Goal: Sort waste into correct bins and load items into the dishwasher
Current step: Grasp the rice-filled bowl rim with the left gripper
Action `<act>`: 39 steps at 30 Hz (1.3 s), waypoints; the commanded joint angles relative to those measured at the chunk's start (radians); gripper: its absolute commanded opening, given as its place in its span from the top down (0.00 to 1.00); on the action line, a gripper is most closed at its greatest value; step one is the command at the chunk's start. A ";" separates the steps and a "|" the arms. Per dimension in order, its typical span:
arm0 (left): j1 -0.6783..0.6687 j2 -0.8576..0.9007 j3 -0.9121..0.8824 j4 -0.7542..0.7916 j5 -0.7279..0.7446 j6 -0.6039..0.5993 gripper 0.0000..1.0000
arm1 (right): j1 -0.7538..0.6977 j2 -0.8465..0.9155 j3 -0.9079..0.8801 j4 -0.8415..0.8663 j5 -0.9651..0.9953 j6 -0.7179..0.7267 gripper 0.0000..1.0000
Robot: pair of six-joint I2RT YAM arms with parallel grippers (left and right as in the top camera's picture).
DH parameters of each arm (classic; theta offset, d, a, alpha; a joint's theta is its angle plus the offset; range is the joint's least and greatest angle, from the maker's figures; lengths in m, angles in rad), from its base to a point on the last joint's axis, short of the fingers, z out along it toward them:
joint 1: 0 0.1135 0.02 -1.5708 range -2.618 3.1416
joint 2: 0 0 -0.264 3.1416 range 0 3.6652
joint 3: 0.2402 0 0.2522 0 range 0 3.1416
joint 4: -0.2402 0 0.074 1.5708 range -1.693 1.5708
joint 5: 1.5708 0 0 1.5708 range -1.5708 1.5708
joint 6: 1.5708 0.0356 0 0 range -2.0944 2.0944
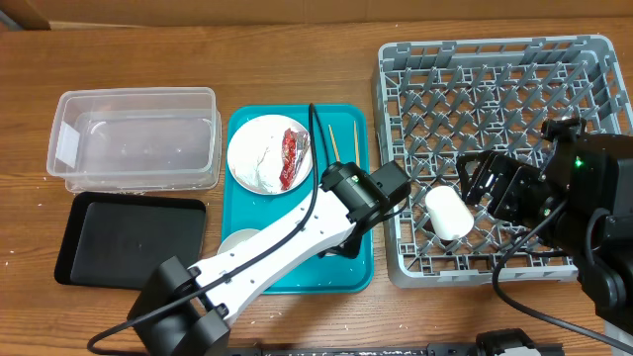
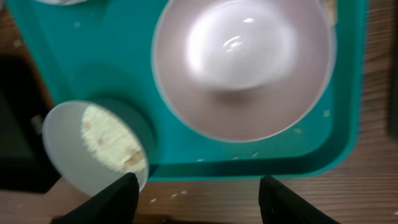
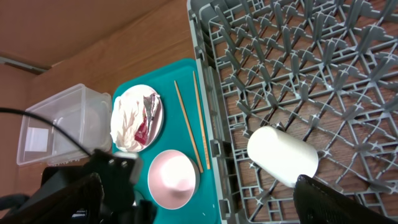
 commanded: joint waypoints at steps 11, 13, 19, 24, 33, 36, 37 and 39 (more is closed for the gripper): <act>-0.023 -0.230 -0.150 -0.018 -0.058 -0.085 0.34 | -0.003 -0.001 0.024 -0.018 -0.017 -0.006 0.00; -0.023 -0.243 -0.210 0.039 -0.040 -0.079 0.34 | -0.003 -0.001 0.024 -0.027 -0.017 -0.006 0.00; -0.022 -0.244 -0.317 0.223 0.013 0.045 0.39 | -0.003 0.013 0.024 -0.036 -0.017 -0.005 0.00; 0.019 -0.248 -0.404 0.199 -0.008 -0.055 0.46 | -0.003 0.049 0.024 -0.041 -0.018 -0.005 0.00; 0.150 -0.248 -0.573 0.351 0.059 0.017 0.52 | -0.003 0.071 0.024 -0.046 -0.036 -0.005 0.00; 0.187 -0.248 -0.634 0.456 0.145 0.098 0.53 | -0.003 0.071 0.024 -0.045 -0.036 -0.005 0.00; 0.200 -0.248 -0.650 0.477 0.171 0.098 0.57 | -0.003 0.071 0.024 -0.044 -0.036 -0.005 0.00; 0.223 -0.251 -0.658 0.498 0.192 0.125 0.82 | -0.003 0.071 0.024 -0.043 -0.036 -0.005 0.00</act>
